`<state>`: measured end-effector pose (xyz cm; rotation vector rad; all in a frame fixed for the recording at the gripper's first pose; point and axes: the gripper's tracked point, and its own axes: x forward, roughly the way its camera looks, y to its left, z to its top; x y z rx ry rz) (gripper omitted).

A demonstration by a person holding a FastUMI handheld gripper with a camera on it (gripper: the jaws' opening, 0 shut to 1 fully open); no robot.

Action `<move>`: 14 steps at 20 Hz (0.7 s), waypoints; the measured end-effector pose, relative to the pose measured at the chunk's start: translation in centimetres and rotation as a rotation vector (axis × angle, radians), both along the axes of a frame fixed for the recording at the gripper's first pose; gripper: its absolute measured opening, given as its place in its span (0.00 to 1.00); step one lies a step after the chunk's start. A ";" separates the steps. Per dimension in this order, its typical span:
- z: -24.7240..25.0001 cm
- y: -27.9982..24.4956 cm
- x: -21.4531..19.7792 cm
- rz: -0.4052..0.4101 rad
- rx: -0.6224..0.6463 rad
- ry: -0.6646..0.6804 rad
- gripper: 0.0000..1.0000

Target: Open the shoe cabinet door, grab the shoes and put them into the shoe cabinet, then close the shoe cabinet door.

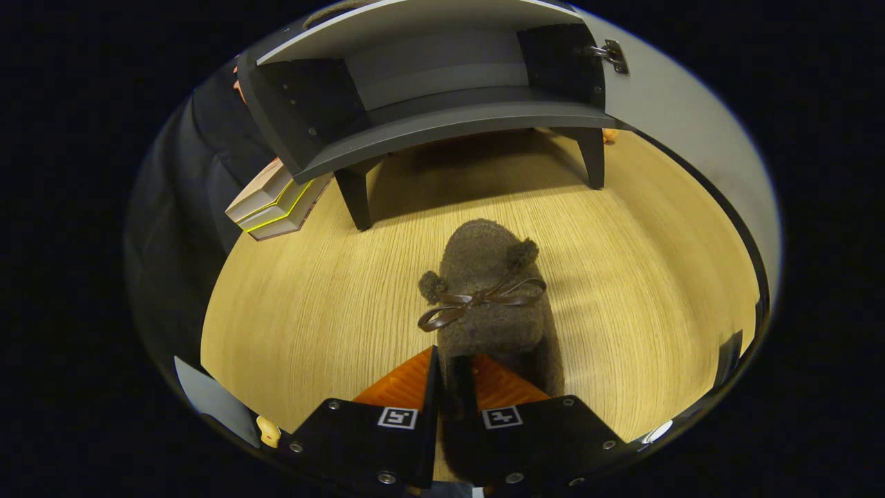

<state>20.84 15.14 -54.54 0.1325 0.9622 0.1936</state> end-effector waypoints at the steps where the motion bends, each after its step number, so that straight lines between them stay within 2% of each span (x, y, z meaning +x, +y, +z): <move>1: -0.1 0.2 0.2 -0.006 0.007 0.001 0.18; 2: -0.3 0.3 0.2 -0.001 0.009 0.005 0.12; 4: -0.2 0.4 0.5 -0.004 0.018 -0.012 0.07; 9: 0.6 0.0 0.4 -0.009 -0.008 -0.025 0.05; 14: 4.7 -1.1 -0.5 -0.012 -0.014 -0.068 0.05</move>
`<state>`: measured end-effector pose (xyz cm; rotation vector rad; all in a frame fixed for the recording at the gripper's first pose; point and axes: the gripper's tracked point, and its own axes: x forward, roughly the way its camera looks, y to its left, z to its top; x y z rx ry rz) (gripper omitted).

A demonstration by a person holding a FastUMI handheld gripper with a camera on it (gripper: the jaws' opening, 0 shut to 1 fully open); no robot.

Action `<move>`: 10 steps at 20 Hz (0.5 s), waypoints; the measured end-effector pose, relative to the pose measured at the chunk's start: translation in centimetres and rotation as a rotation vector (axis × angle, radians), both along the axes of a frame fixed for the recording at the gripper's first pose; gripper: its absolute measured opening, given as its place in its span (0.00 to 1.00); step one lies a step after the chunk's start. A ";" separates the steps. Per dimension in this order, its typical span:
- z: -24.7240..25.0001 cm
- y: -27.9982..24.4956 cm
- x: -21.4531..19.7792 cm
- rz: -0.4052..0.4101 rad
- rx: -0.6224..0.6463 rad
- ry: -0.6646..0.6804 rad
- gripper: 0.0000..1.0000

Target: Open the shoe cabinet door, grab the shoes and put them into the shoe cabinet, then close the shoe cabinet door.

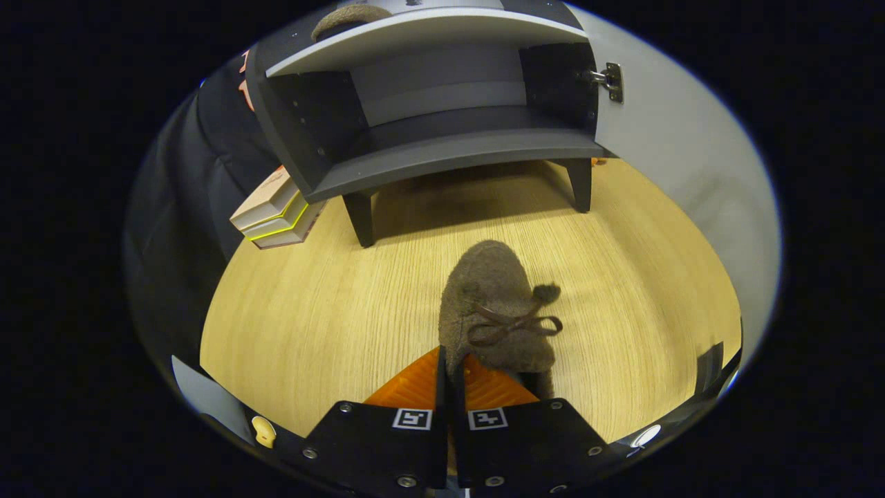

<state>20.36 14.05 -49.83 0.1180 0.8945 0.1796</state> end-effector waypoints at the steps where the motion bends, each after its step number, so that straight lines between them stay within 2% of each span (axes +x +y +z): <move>1: 0.9 -0.1 -0.2 -0.002 0.004 -0.006 0.05; 10: 12.1 -2.0 0.0 -0.005 -0.040 -0.149 0.05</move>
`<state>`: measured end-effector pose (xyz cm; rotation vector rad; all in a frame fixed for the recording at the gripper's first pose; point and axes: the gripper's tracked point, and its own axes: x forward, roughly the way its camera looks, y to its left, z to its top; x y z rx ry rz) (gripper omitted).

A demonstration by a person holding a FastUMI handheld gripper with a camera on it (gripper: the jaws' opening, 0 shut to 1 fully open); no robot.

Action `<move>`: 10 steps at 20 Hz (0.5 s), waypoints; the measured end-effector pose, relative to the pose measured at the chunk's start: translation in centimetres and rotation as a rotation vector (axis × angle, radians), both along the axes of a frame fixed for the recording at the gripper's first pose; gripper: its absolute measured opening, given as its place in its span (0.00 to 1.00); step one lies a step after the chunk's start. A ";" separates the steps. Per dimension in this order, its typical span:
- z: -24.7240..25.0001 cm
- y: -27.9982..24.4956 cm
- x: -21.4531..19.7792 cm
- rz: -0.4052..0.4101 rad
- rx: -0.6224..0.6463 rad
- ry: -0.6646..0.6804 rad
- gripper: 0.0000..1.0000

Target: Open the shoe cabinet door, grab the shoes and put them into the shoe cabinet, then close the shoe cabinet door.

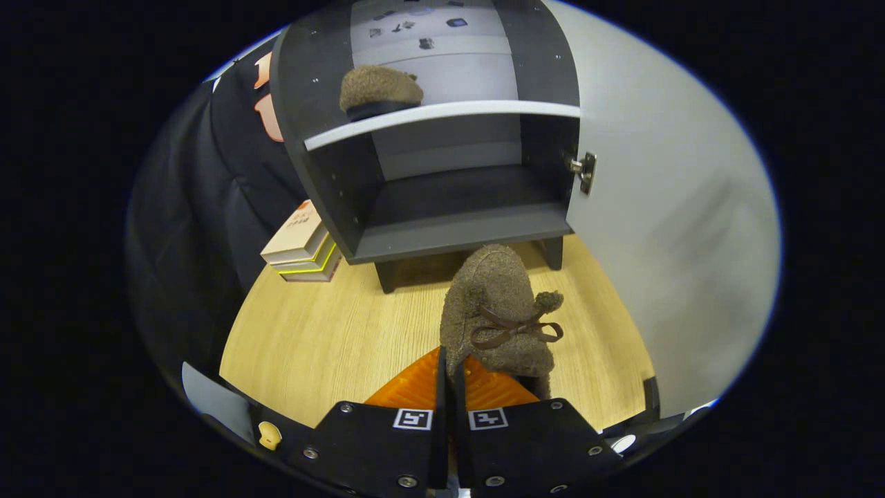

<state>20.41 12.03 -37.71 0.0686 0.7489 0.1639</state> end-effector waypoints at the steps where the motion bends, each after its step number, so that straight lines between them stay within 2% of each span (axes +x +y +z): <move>1: 1.4 -0.3 0.4 0.000 -0.007 -0.019 0.05; 10: 12.2 -1.0 6.2 0.000 -0.027 -0.204 0.05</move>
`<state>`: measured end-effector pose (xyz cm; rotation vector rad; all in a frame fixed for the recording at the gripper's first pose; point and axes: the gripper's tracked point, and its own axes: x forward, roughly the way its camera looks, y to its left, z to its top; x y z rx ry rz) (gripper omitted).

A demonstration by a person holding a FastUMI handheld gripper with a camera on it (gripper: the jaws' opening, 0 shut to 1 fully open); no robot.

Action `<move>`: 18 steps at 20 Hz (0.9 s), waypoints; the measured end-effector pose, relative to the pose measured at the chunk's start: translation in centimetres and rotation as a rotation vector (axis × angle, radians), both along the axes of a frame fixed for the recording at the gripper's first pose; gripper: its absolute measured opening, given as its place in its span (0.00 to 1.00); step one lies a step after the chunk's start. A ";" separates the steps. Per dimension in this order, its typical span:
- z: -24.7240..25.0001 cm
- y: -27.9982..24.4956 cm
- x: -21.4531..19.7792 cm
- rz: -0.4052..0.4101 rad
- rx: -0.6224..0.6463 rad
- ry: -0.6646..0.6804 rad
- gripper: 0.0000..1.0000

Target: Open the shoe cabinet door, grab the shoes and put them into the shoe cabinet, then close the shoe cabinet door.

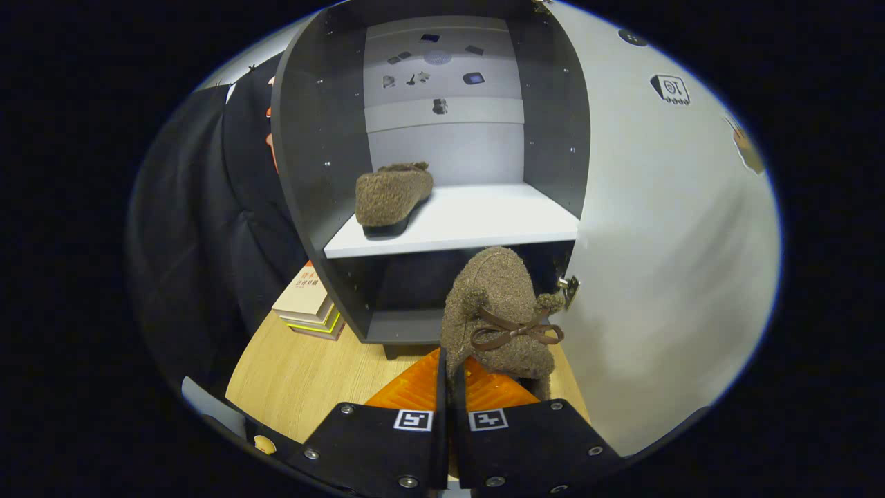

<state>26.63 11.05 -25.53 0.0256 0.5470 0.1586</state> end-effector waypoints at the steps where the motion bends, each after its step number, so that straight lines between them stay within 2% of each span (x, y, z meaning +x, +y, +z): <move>1: 1.0 0.0 0.7 0.002 0.003 -0.014 0.05; 7: 5.8 0.5 6.4 0.038 0.004 -0.086 0.05; 18: 9.0 1.4 16.6 0.075 -0.043 -0.111 0.05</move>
